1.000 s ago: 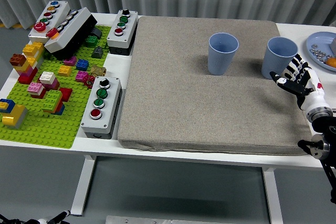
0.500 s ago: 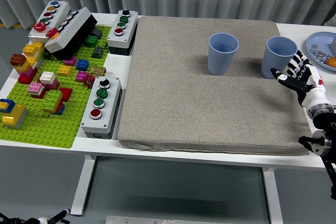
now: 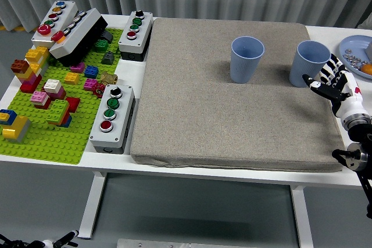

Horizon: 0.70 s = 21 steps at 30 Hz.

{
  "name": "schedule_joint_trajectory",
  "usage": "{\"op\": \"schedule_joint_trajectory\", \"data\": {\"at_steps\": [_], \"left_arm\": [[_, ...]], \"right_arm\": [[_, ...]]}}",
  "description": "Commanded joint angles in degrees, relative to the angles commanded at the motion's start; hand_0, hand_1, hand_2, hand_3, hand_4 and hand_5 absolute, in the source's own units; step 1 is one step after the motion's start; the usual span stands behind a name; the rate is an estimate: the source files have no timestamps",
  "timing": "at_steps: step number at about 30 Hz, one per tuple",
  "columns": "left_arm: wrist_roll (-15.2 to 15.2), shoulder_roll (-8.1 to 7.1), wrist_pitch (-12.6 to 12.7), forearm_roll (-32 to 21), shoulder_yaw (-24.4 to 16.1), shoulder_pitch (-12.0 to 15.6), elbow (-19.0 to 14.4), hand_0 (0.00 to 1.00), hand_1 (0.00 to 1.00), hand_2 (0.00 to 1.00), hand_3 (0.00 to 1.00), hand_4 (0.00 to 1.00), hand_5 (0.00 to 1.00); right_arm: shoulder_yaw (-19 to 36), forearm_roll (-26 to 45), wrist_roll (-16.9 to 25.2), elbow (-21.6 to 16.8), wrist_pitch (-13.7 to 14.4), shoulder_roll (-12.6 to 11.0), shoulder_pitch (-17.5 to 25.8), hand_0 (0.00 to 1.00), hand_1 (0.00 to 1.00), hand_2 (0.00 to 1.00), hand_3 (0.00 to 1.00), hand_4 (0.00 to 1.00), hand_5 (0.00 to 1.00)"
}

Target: Pick cup pour cup place

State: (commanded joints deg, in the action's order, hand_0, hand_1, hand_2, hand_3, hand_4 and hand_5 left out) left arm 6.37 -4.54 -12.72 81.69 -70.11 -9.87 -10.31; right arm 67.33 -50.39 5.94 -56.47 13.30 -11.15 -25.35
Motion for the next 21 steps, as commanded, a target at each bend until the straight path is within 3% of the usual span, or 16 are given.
{"op": "schedule_joint_trajectory", "data": {"at_steps": [21], "left_arm": [[0.0,-0.04,-0.1,-0.2,0.7,-0.4,0.0,0.843,0.857,0.89,0.787,0.594,0.998]], "right_arm": [[0.3,0.6,0.4,3.7,-0.3,0.7,-2.4,0.998,0.932,0.998,0.998,0.829,0.218]]}}
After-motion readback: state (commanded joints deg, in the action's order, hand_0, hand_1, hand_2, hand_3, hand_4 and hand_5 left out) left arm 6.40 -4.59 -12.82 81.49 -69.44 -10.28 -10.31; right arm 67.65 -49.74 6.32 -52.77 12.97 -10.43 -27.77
